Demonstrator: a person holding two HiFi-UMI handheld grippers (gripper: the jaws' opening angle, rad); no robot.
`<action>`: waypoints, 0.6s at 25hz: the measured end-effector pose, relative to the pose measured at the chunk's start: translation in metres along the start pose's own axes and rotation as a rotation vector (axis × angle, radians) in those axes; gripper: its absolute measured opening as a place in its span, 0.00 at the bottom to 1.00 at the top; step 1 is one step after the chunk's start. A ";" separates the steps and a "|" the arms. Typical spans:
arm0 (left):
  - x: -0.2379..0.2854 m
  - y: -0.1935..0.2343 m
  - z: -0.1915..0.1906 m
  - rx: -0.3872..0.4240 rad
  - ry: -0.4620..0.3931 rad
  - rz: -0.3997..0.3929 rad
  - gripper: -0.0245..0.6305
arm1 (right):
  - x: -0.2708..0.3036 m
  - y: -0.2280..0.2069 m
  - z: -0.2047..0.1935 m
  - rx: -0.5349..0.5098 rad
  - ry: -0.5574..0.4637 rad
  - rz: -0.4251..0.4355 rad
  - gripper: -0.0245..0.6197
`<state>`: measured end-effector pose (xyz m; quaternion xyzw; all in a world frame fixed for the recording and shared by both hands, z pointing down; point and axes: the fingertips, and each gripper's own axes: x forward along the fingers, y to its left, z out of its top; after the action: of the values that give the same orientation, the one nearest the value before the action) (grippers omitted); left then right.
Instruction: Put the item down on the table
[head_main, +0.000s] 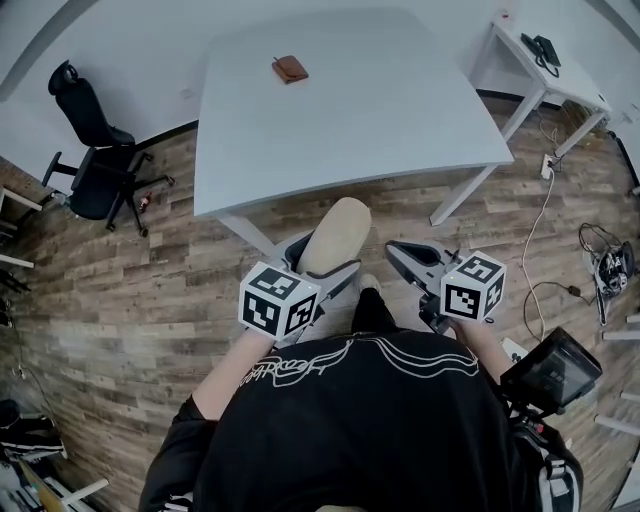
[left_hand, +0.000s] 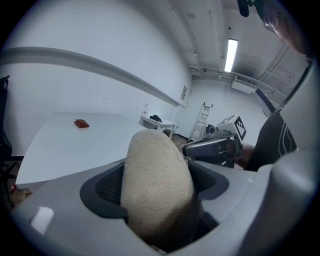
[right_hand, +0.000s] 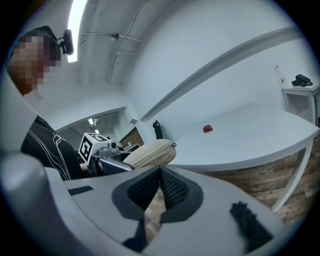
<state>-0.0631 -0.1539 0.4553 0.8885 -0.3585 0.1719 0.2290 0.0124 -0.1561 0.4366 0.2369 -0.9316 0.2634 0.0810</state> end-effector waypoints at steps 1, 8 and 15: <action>0.006 0.008 0.004 -0.007 0.002 0.007 0.64 | 0.006 -0.008 0.006 0.001 0.002 0.007 0.05; 0.055 0.057 0.042 -0.044 0.016 0.036 0.64 | 0.038 -0.069 0.050 0.014 0.025 0.052 0.05; 0.089 0.091 0.047 -0.058 0.032 0.052 0.64 | 0.050 -0.112 0.054 0.036 0.036 0.038 0.05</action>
<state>-0.0605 -0.2868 0.4836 0.8690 -0.3828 0.1815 0.2559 0.0213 -0.2888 0.4552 0.2157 -0.9295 0.2857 0.0886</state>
